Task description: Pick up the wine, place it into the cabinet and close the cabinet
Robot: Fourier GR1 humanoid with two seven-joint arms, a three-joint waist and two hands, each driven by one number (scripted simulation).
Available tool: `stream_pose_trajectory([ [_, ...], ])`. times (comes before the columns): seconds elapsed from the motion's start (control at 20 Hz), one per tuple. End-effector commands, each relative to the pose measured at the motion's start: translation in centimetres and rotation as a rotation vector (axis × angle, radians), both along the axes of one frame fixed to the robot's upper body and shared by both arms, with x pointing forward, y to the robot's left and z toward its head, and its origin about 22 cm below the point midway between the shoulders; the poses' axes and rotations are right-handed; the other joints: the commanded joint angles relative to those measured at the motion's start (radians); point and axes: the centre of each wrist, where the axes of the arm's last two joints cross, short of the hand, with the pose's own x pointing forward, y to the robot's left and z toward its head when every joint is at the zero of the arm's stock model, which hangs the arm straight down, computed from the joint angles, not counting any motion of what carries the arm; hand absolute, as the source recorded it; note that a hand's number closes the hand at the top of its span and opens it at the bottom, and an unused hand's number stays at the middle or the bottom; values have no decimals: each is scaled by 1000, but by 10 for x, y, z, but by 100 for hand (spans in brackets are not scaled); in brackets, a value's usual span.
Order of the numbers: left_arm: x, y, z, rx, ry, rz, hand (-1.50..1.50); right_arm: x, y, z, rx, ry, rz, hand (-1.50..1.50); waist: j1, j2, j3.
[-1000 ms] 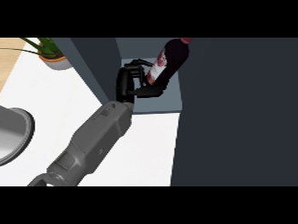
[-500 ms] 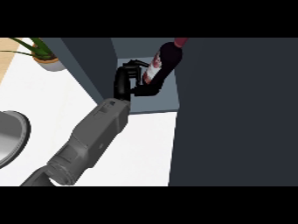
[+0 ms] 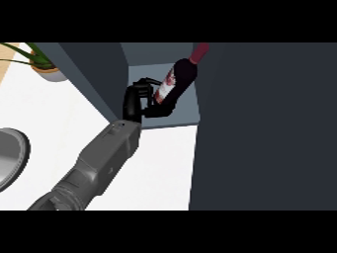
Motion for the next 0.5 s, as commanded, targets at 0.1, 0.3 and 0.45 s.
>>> stream_pose_trajectory([
  [0.1,-3,3,-6,23,-32,0,150,6,7,0,12,-2,21,-150,-11,4,-1],
  [0.3,4,-1,4,10,-54,-3,150,8,6,-2,12,18,10,-150,-11,5,-1],
  [0.45,6,2,6,17,-57,31,150,7,-3,-6,12,1,11,-150,-19,8,0],
])
